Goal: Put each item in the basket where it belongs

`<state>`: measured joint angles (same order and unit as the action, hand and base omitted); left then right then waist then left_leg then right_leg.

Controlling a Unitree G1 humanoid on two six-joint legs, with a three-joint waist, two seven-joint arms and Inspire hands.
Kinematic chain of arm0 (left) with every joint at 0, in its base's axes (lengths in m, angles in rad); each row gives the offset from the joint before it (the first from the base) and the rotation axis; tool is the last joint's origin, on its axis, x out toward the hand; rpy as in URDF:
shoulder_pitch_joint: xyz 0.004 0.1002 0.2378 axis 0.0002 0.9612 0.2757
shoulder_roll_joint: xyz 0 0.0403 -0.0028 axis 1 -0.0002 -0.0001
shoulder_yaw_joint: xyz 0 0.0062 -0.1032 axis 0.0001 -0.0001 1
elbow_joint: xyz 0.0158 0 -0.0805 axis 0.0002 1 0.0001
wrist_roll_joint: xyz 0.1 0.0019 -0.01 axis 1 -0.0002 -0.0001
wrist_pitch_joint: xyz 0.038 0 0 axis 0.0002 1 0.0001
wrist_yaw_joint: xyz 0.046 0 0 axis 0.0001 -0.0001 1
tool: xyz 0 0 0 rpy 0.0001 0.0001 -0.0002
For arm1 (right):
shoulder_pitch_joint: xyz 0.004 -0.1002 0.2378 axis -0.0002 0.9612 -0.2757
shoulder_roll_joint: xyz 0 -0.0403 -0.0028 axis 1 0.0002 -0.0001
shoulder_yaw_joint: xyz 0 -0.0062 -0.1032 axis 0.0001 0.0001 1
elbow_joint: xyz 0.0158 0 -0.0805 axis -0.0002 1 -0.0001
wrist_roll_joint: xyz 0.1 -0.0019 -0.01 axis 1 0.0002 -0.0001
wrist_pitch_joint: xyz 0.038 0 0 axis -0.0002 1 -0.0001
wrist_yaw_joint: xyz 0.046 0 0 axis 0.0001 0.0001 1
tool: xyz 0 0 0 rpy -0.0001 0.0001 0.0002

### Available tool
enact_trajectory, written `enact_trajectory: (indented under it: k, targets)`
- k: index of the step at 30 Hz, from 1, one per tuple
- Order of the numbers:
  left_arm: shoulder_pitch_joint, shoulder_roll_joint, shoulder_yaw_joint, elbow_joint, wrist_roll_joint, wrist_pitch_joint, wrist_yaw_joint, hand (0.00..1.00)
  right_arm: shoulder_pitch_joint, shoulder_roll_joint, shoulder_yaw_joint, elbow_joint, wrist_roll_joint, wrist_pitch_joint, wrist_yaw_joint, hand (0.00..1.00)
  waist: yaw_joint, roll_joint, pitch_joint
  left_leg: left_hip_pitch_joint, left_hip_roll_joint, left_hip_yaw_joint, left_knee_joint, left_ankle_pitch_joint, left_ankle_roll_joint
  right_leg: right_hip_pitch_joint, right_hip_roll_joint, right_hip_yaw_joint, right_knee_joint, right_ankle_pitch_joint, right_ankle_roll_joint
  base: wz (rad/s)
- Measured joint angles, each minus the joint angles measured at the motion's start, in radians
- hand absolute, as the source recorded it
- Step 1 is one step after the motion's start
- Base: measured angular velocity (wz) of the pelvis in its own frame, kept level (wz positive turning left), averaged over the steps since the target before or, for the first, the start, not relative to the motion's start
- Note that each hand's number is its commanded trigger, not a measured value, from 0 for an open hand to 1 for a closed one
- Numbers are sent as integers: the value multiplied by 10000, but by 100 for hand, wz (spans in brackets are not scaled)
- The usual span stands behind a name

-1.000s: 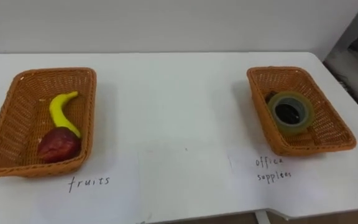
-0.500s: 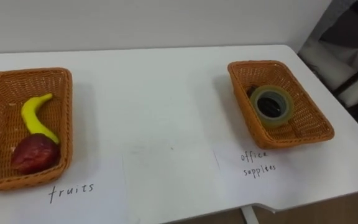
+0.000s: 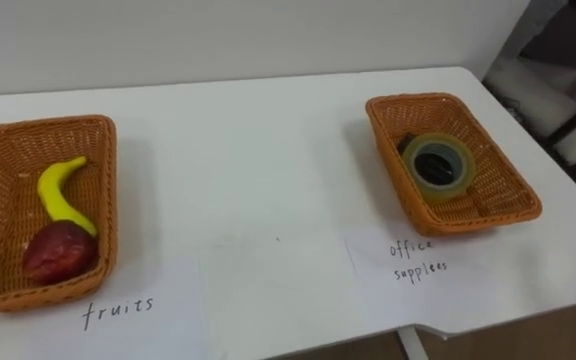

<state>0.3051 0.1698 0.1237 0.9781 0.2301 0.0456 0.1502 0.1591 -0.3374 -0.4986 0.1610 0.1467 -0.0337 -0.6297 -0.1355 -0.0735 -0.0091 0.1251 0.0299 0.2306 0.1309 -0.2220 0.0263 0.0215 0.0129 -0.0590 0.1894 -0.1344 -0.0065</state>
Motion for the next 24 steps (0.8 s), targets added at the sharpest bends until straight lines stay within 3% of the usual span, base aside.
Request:
enact_trajectory:
  k: [6, 8, 12, 21, 24]
  targets:
    - [32, 10, -16, -76, -7, 179, 190, 0, 402, 244, 42, 1127, 2072, 23, -438, 0, 16, -7, 47, 102, 11, -80, -3, -23, -10, 163, -2, -32, -11, -14, -7, 4]
    - [60, 6, -19, -162, -8, 177, 222, 0, 404, 510, 38, 1678, 2833, -7, -436, 0, 7, -49, 73, 42, 4, -135, 44, -42, -7, 156, -33, -141, -41, -21, -12, 5]
    - [83, -30, -21, -172, -6, 157, 164, 0, 404, 809, 31, 2791, 3551, -10, -341, 0, 6, -1, 76, 41, -39, -155, 50, -42, -2, 151, -75, -187, -94, -68, 4, 1]
    - [28, -78, -3, -384, 8, 154, 145, 0, 395, 948, 69, 4791, 4389, -225, -175, 0, 50, 214, 91, 53, -59, -256, 3, -44, 6, 232, -62, -232, -176, -87, 31, 3]
    - [-52, -231, 23, -392, -3, 151, 147, 0, 425, 1341, 82, 5454, 4375, -223, 128, 0, 59, 271, 78, 90, -44, -288, -3, -48, 5, 290, -69, -234, -187, -113, 36, 3]
